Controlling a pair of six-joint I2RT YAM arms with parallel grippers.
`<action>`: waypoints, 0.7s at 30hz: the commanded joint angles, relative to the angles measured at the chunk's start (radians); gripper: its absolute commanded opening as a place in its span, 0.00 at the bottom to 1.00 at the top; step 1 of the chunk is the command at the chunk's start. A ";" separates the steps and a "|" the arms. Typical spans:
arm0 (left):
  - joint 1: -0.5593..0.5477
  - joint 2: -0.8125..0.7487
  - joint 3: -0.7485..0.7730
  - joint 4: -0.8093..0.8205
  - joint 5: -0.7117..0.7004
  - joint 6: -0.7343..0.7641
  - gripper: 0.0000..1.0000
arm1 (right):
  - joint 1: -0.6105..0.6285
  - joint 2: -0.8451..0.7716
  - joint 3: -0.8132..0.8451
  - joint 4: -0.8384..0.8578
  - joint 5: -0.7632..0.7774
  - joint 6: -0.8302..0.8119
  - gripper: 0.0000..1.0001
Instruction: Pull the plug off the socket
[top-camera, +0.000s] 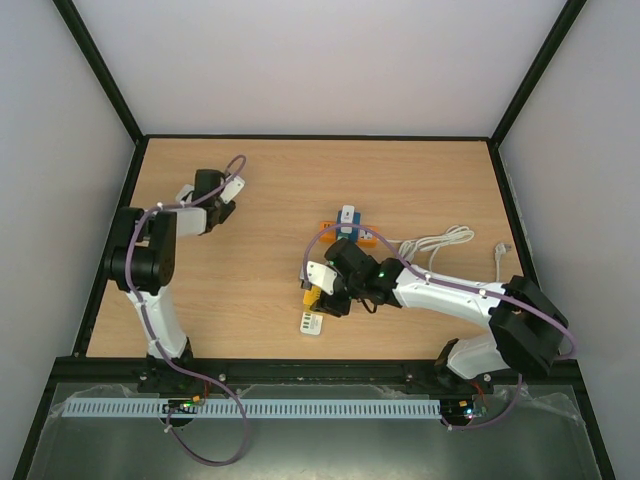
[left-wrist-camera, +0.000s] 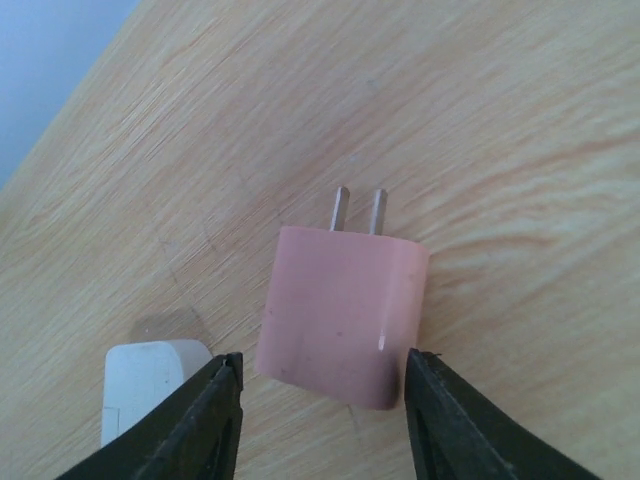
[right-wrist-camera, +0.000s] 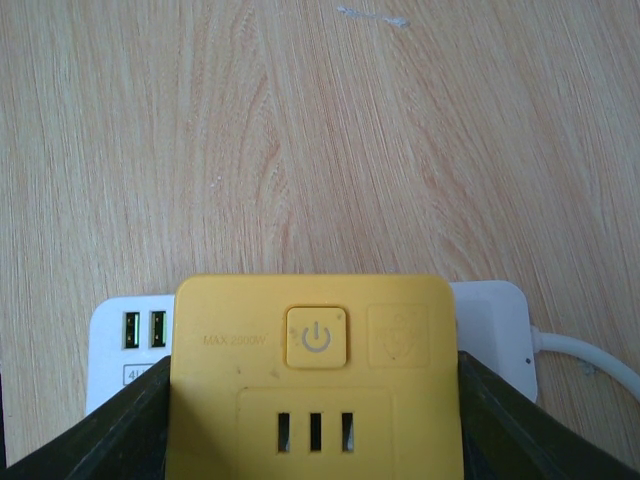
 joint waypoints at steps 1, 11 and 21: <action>-0.002 -0.073 -0.026 -0.054 0.070 -0.011 0.49 | -0.004 0.037 -0.008 -0.128 0.035 0.022 0.36; 0.021 -0.182 -0.030 -0.187 0.304 -0.042 0.58 | -0.003 0.033 -0.004 -0.117 0.040 0.020 0.36; 0.077 -0.405 -0.061 -0.443 0.656 0.011 0.72 | -0.003 0.086 0.058 -0.108 0.043 0.015 0.42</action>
